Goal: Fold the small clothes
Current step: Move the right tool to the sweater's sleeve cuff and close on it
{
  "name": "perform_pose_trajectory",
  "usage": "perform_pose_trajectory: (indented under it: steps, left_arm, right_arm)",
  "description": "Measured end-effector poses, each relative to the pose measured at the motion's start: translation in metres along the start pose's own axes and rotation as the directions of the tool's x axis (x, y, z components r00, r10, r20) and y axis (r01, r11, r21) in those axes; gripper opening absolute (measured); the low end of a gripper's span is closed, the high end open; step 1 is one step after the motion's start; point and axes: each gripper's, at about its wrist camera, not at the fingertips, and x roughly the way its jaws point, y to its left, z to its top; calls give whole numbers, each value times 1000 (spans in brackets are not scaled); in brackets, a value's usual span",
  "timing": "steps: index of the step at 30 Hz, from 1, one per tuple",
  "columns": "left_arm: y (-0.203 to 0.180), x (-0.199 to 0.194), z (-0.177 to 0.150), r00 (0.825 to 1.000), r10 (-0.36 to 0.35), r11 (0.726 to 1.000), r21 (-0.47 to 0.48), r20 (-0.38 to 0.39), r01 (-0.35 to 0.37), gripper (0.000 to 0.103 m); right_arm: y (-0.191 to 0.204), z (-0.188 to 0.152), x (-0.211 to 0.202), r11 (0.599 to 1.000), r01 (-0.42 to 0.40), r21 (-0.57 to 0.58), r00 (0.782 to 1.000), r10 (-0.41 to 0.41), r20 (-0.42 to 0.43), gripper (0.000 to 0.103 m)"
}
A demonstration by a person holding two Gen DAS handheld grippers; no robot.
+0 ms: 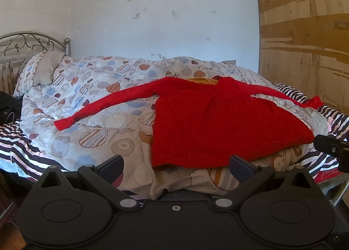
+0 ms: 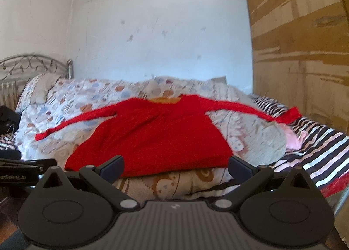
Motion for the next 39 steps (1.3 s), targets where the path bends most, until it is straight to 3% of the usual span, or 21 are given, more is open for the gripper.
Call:
perform_pose_trajectory:
  steps: [5,12,16,18,28,39]
  left_arm:
    - [2,11,18,1000,18,1000,-9,-13,-18,102]
    - [-5,31,52,999,51,997,61,14,-51,102]
    - [-9,52,77,995,99,992,76,-13,-97,102]
    - [-9,61,87,996,88,994,63,-22,-87,102]
    - [-25,114,126,996,81,993,86,-31,-79,102]
    - [-44,192,146,995,83,994,72,-57,-79,102]
  right_arm:
    - [-5,21,12,997,12,76,998,-7,-65,103]
    - [-20,49,28,992,71,100,996,-66,-52,103]
    - [-33,61,38,988,95,123,995,-91,-40,103]
    - [-38,66,44,987,103,126,994,-99,-35,103]
    - [-67,87,90,989,116,86,993,-116,-12,103]
    - [-107,104,160,978,207,31,978,-206,-29,103]
